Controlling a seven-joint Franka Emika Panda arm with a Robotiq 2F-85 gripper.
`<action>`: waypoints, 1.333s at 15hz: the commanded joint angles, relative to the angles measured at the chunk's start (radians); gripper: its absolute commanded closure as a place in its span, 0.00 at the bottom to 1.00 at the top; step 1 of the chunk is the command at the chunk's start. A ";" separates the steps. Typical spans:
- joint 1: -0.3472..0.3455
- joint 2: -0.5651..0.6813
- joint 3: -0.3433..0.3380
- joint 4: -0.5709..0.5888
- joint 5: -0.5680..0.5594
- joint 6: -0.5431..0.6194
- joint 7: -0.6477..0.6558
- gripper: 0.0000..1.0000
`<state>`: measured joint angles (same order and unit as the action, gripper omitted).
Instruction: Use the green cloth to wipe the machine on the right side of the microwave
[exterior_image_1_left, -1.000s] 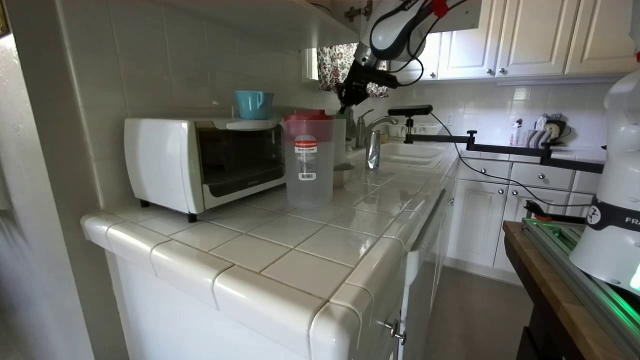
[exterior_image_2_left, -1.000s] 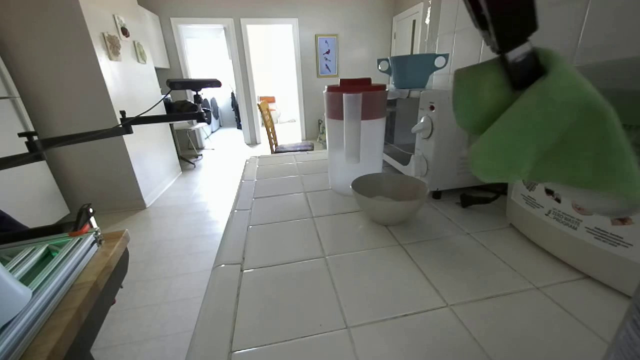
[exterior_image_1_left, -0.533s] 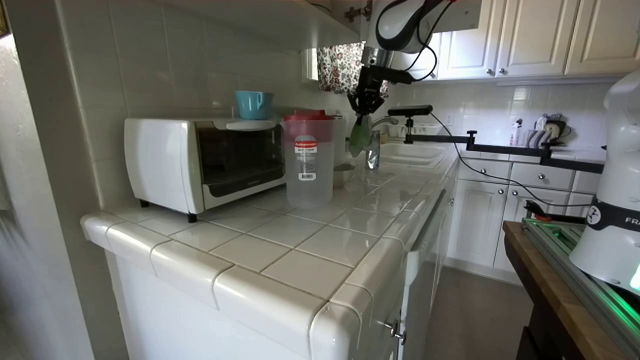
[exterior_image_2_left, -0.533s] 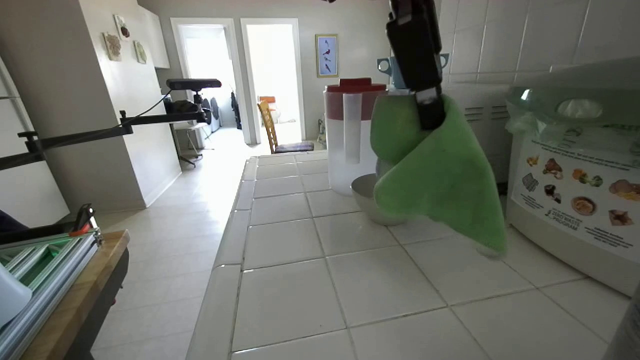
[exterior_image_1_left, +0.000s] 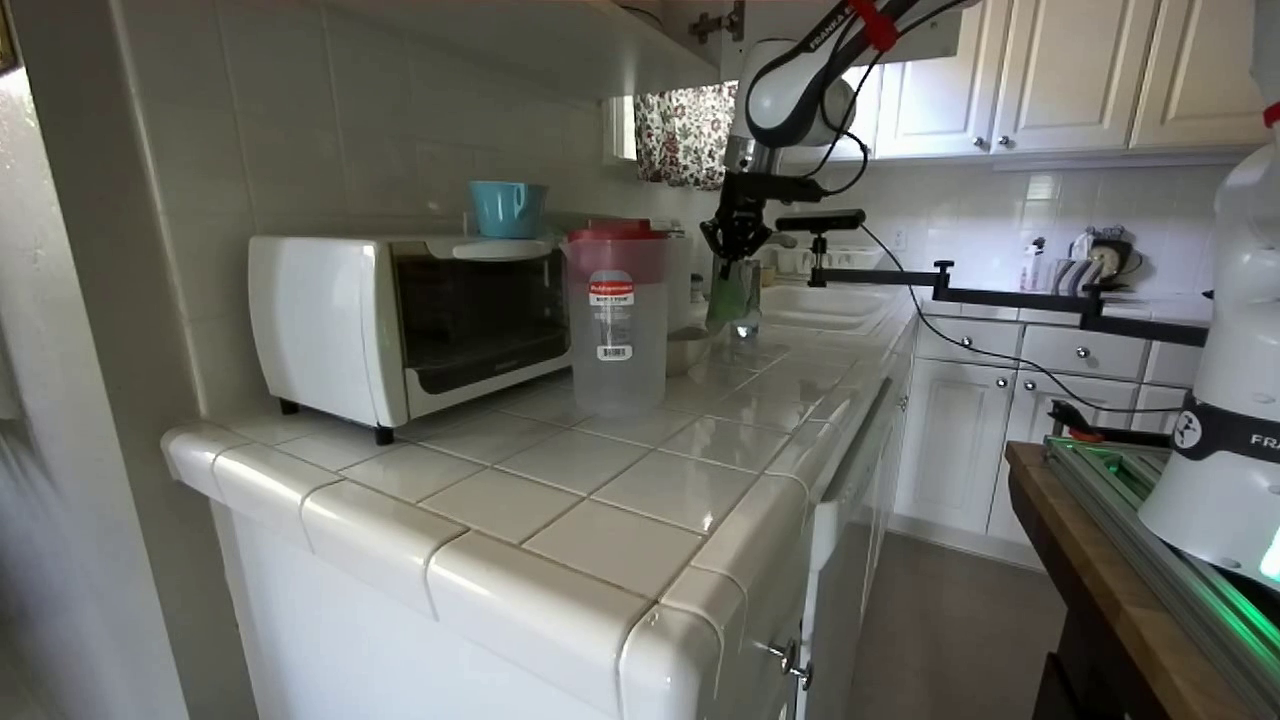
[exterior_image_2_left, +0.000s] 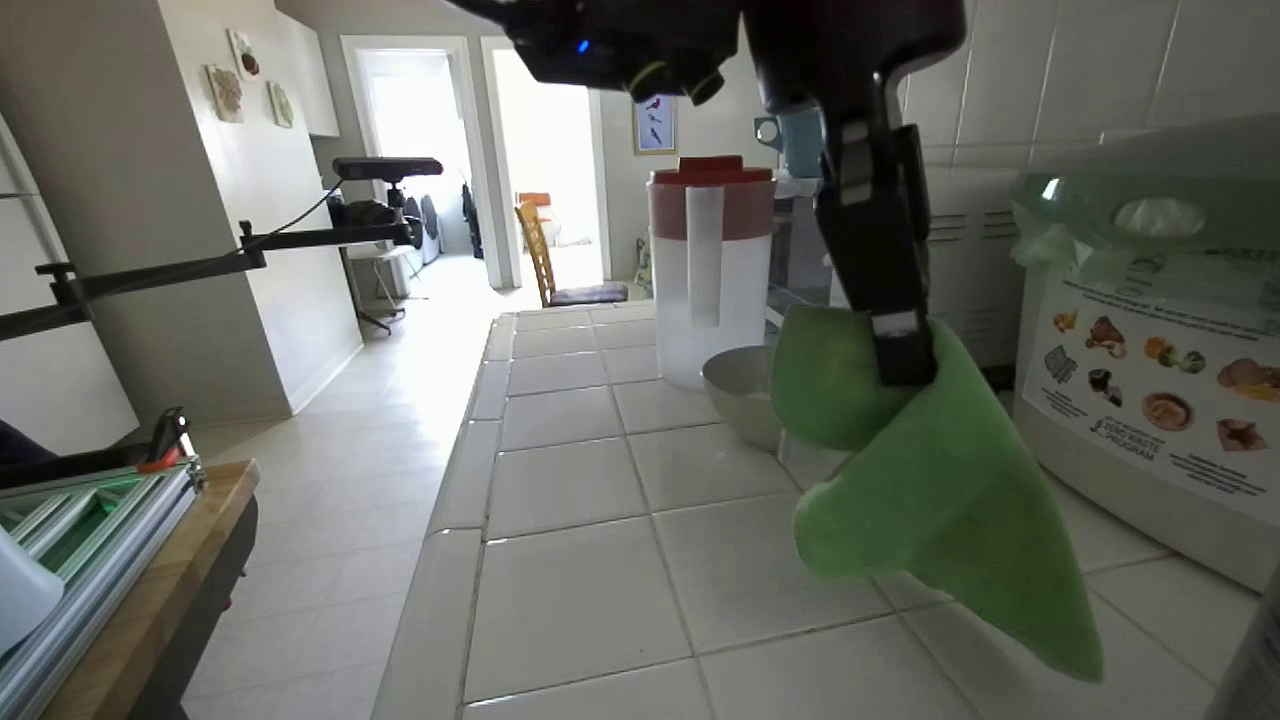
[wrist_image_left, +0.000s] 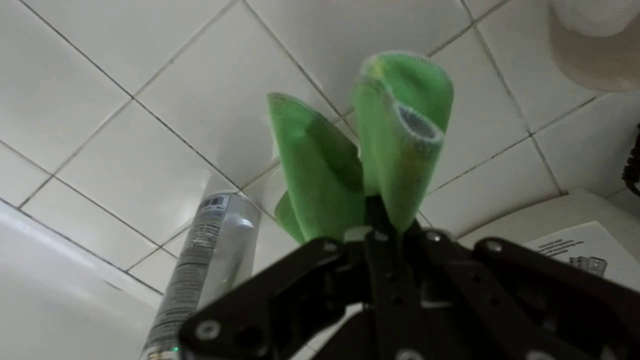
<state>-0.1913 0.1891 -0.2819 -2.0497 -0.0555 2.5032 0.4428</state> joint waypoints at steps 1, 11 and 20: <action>-0.002 0.070 -0.011 0.038 -0.005 0.074 0.026 0.99; -0.008 0.223 -0.049 0.098 0.059 0.178 0.032 0.99; -0.005 0.262 -0.054 0.104 0.096 0.171 0.037 0.54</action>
<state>-0.1999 0.4456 -0.3289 -1.9684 0.0138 2.6763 0.4746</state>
